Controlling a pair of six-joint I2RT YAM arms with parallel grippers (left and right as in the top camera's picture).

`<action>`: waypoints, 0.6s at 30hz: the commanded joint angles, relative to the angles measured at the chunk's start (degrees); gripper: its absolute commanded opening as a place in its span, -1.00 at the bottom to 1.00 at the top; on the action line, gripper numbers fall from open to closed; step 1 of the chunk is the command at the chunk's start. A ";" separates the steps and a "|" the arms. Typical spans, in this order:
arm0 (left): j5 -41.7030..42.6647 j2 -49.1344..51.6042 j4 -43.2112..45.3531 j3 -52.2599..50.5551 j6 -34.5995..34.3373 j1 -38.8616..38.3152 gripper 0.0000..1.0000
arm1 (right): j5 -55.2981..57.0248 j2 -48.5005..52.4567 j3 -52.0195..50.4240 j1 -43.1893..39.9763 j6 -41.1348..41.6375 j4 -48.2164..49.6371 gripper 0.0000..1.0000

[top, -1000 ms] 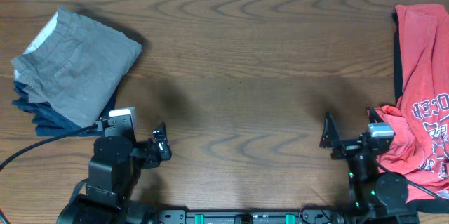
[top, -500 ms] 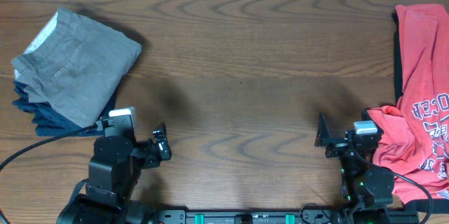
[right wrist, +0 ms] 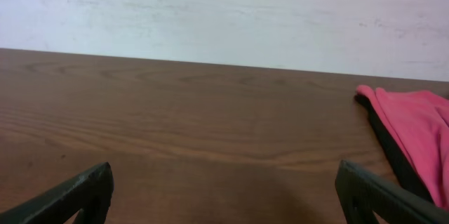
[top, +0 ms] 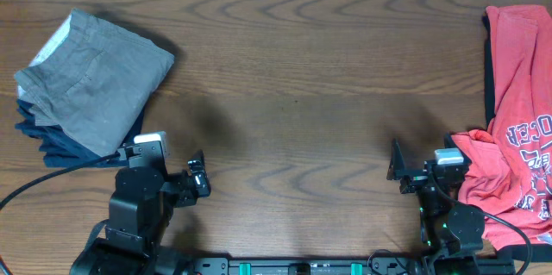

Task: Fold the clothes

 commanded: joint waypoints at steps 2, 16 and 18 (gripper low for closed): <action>-0.70 -0.20 0.04 -0.15 0.98 -0.26 0.96 | -0.46 -0.39 -0.07 -0.70 -1.07 -0.28 0.99; -0.70 -0.31 -2.56 -0.15 0.98 0.35 0.96 | -0.46 -0.37 -0.07 -0.70 -1.07 -0.28 0.99; -0.81 -0.72 -5.49 -0.15 1.20 2.27 0.96 | -0.46 -0.37 -0.07 -0.70 -1.07 -0.28 0.98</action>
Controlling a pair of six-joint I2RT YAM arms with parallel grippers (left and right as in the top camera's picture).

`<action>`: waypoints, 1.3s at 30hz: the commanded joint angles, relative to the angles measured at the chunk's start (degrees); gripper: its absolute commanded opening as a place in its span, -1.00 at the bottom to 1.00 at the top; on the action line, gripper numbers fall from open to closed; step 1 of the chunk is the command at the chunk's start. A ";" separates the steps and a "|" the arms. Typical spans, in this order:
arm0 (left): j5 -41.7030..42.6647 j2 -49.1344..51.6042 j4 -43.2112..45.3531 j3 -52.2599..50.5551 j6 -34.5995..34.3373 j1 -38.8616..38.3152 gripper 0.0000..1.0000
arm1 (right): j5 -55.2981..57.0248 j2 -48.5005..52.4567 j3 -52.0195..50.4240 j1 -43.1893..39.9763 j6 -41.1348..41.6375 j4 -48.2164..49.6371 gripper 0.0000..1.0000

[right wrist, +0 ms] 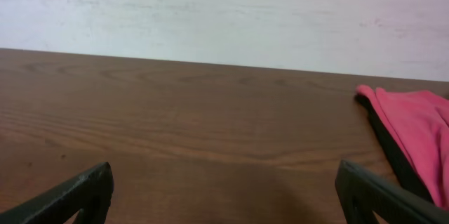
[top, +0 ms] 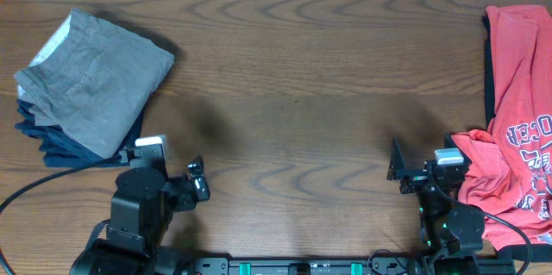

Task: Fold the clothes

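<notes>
A red T-shirt (top: 517, 94) with white lettering lies crumpled along the table's right edge; its far end (right wrist: 414, 126) shows at the right of the right wrist view. At the far left a folded grey garment (top: 90, 77) lies on top of a dark blue one (top: 56, 141). My right gripper (right wrist: 224, 176) stands open over bare wood, low at the near edge (top: 404, 171), just left of the shirt. My left gripper (top: 197, 182) hangs near the front edge, right of the folded stack and apart from it; how its jaws stand does not show.
The brown wooden table (top: 293, 85) runs between the two piles. A pale wall (right wrist: 224, 13) stands behind its far edge. A black cable (top: 34, 180) trails from the left arm past the blue garment.
My left gripper has shifted slightly toward the near edge of the table. The right arm and all the clothes lie as they were.
</notes>
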 commanded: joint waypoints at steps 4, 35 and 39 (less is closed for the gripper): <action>-1.38 -2.80 -3.43 -1.16 1.36 6.49 0.96 | -0.42 -0.37 -0.07 -0.70 -1.05 -0.28 0.99; 0.11 -28.06 47.63 -42.14 3.50 13.31 0.96 | -0.42 -0.37 -0.07 -0.70 -1.05 -0.28 0.99; 1.25 -28.06 47.60 -42.14 3.50 13.31 0.95 | -0.44 -0.37 -0.07 -0.70 -1.05 -0.28 0.98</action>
